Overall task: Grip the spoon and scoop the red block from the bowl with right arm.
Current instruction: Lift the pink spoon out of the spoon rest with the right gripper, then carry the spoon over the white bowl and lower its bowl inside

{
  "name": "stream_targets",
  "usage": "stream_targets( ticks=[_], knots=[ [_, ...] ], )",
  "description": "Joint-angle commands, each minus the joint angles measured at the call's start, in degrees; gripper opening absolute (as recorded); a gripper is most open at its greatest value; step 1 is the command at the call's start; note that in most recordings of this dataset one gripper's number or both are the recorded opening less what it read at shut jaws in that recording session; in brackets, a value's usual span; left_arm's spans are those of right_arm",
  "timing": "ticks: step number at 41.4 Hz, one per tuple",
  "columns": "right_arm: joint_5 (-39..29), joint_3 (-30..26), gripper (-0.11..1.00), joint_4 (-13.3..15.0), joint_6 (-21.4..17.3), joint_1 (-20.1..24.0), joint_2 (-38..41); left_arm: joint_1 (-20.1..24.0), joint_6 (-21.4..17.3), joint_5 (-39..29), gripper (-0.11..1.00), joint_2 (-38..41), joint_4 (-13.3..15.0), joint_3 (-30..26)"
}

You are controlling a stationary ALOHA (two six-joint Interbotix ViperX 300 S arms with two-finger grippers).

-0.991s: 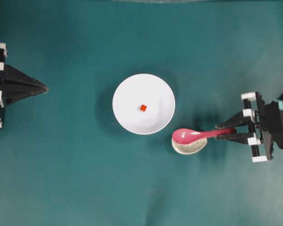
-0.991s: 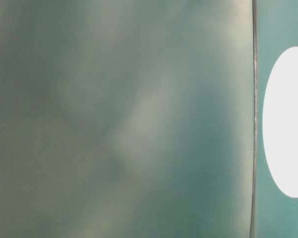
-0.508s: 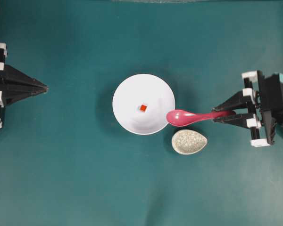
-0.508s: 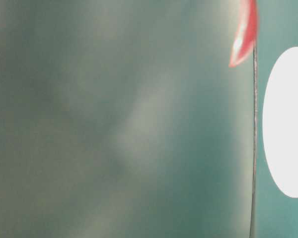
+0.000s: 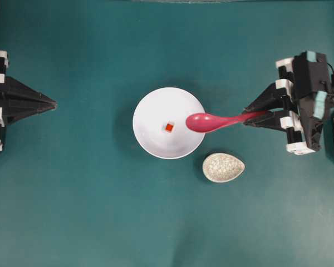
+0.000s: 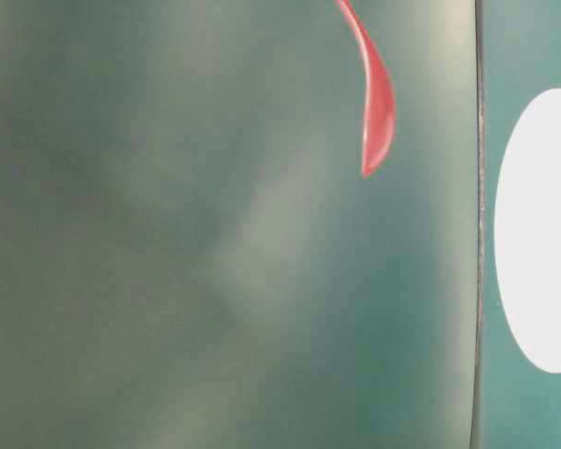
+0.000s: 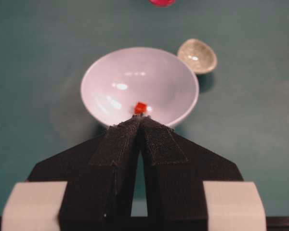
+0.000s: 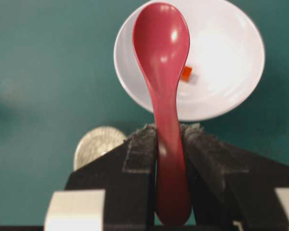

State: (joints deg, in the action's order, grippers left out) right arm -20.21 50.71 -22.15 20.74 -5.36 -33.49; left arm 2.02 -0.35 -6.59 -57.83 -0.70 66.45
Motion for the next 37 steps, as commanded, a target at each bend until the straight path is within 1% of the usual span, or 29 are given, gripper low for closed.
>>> stream_targets(
  ticks=[1,11,16,21,24,32,37],
  knots=[
    [-3.52,-4.39,0.24,0.26,-0.18,-0.35,1.58,0.18,-0.09,0.26,0.03,0.44,-0.18,-1.23],
    [-14.41,-11.87,0.24,0.35,-0.7,-2.81,8.09,0.18,-0.09,0.35,0.03,0.44,-0.26,-1.32],
    [-20.39,-16.08,0.24,0.35,-1.76,-4.57,12.04,0.18,-0.09,0.44,0.03,0.44,-0.26,-1.32],
    [-25.84,-20.48,0.24,0.97,-3.08,-5.8,16.35,0.18,-0.09,0.44,0.03,0.44,-0.26,-1.23],
    [-28.56,-22.94,0.24,2.02,-3.34,-5.89,18.9,0.18,-0.09,0.44,0.03,0.44,-0.18,-1.23],
    [-37.27,-30.5,0.24,6.86,-4.13,-5.89,25.66,0.18,-0.09,0.44,0.03,0.44,-0.18,-1.23],
    [-40.61,-34.45,0.24,9.58,-5.36,-5.89,28.83,0.18,-0.09,0.35,0.03,0.44,-0.26,-1.23]
  ],
)
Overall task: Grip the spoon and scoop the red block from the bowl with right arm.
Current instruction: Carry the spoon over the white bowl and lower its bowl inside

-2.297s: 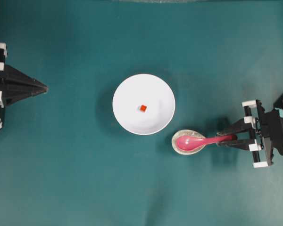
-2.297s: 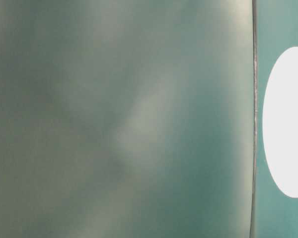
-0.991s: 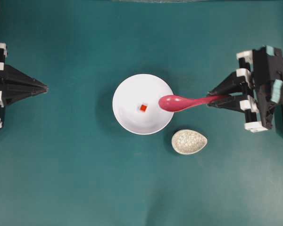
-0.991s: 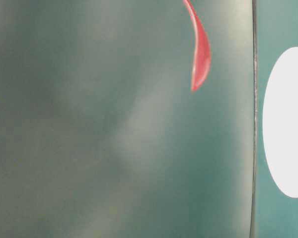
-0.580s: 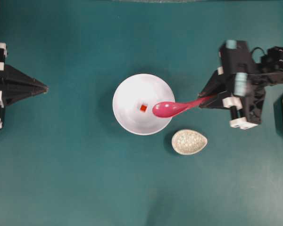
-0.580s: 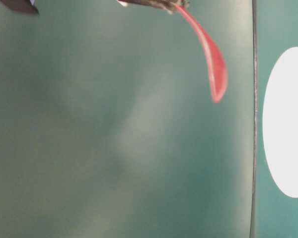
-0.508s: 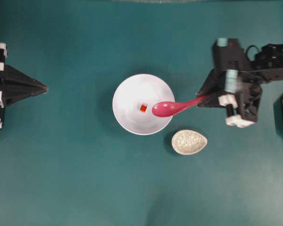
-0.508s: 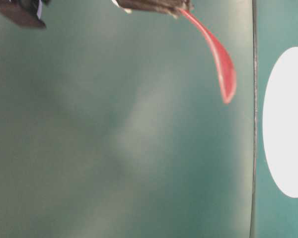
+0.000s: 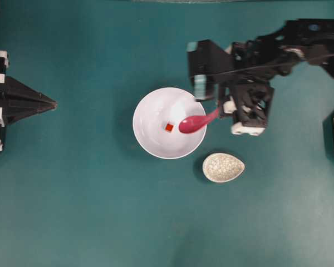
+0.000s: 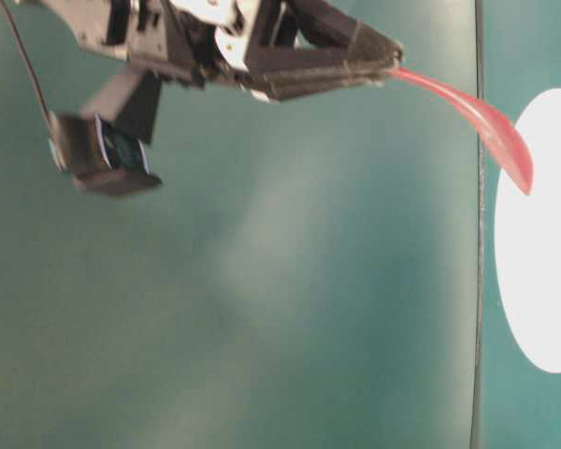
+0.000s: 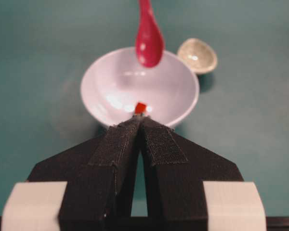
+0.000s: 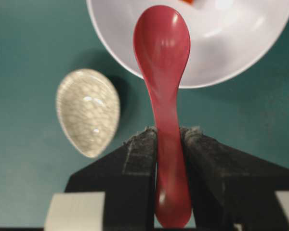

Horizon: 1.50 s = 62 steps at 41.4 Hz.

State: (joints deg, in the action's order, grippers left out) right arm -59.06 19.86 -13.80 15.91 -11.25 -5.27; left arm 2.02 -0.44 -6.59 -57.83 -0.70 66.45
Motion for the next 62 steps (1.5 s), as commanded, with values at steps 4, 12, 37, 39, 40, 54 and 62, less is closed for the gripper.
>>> stream_targets(
  ticks=[4,12,37,39,40,54,62],
  knots=[
    [-3.25,-5.89,0.24,2.29,-1.49,0.0,2.9,0.18,0.0,0.26,0.03,0.44,-0.18,-1.23],
    [-3.87,-7.47,0.24,2.55,-1.76,0.97,6.24,0.18,0.0,0.26,0.03,0.44,-0.18,-1.23],
    [-0.62,-8.26,0.24,4.39,-1.49,2.2,10.99,0.18,-0.09,0.62,0.03,0.44,-0.26,-1.23],
    [-0.44,-8.44,0.24,4.39,-1.49,2.2,11.34,0.18,-0.09,0.53,0.03,0.44,-0.26,-1.23],
    [-0.35,-8.61,0.24,4.39,-1.49,2.2,11.51,0.18,-0.09,0.53,0.03,0.44,-0.26,-1.23],
    [1.49,-11.07,0.24,4.57,-1.14,2.2,13.71,0.18,-0.09,0.62,0.03,0.44,-0.26,-1.23],
    [-0.35,-11.34,0.24,4.57,-1.32,2.2,13.18,0.18,-0.09,0.53,0.03,0.44,-0.26,-1.32]
  ],
)
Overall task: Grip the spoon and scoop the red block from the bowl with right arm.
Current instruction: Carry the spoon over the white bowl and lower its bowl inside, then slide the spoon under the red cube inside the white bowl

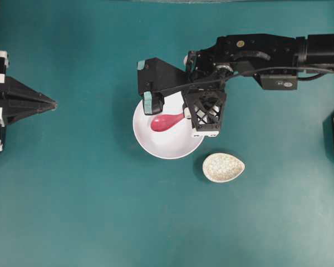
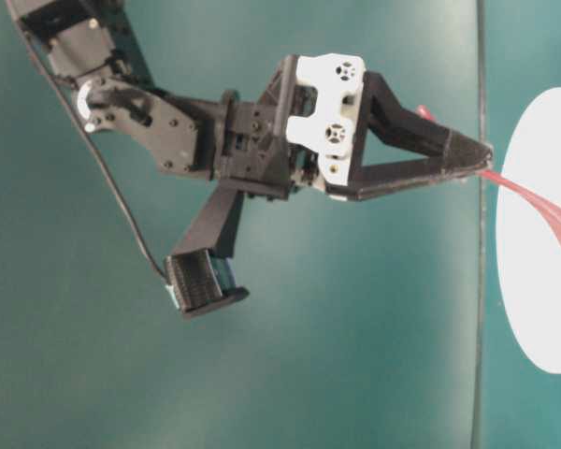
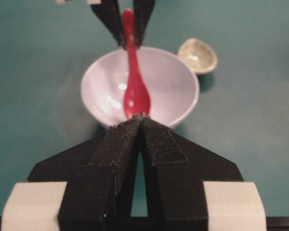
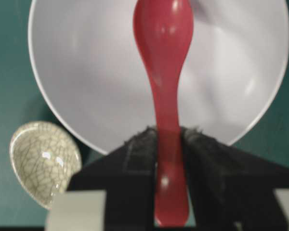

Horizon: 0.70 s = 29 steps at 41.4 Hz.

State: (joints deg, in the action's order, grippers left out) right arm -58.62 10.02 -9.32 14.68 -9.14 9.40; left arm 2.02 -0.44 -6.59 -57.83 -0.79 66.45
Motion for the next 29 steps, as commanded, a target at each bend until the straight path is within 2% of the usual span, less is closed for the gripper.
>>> stream_targets(
  ticks=[1,18,29],
  knots=[
    [-1.23,-1.49,0.24,0.09,-0.09,0.09,-1.76,0.18,-0.09,0.53,0.03,0.44,-0.18,-1.32],
    [-7.03,-1.23,0.24,1.14,0.35,0.09,-5.01,0.18,-0.09,0.53,0.03,0.44,-0.18,-1.23],
    [-7.21,-0.62,0.24,1.23,0.53,0.09,-3.96,0.18,-0.09,0.44,0.03,0.44,-0.18,-1.23]
  ],
)
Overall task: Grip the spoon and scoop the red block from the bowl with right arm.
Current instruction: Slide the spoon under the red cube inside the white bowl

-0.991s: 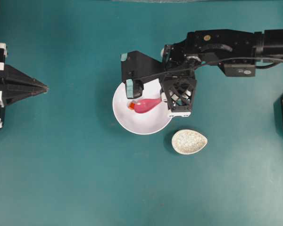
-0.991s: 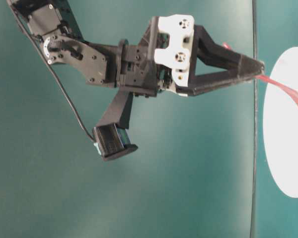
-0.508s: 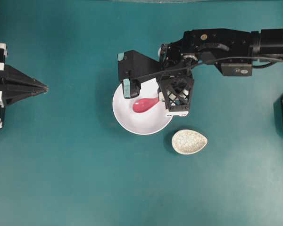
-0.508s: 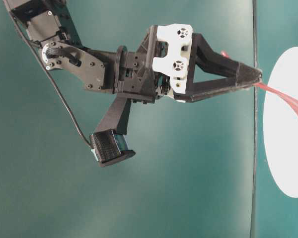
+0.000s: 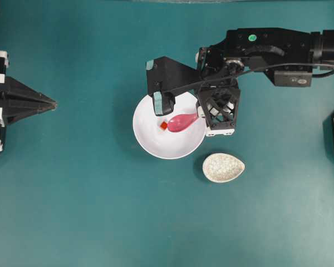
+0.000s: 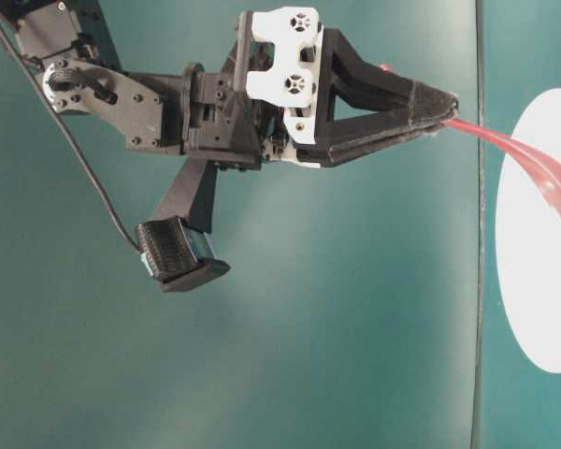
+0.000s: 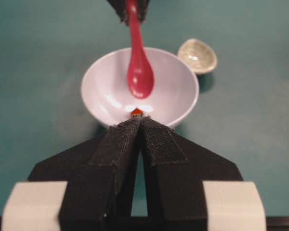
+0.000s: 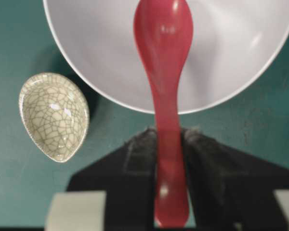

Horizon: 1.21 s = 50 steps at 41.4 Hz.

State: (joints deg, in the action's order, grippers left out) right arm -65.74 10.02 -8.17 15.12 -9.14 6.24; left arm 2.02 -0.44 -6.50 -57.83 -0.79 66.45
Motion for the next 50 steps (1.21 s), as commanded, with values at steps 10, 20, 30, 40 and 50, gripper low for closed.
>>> stream_targets(
  ticks=[10,20,30,40,50],
  knots=[
    [0.44,-0.44,0.24,0.09,0.35,0.09,1.49,0.18,-0.09,0.35,0.03,0.44,-0.18,-1.23],
    [3.16,-0.44,0.24,0.09,0.35,0.09,2.64,0.18,-0.09,0.44,0.03,0.44,-0.26,-1.23],
    [5.63,-1.05,0.24,0.09,0.26,0.09,3.52,0.18,-0.09,0.44,0.03,0.44,-0.26,-1.23],
    [8.35,-1.49,0.24,0.09,-0.09,0.09,3.69,0.18,-0.09,0.44,0.03,0.53,-0.35,-1.23],
    [8.7,-2.37,0.24,0.09,-0.88,0.09,3.25,0.18,-0.09,0.44,0.03,0.44,-0.26,-1.23]
  ],
)
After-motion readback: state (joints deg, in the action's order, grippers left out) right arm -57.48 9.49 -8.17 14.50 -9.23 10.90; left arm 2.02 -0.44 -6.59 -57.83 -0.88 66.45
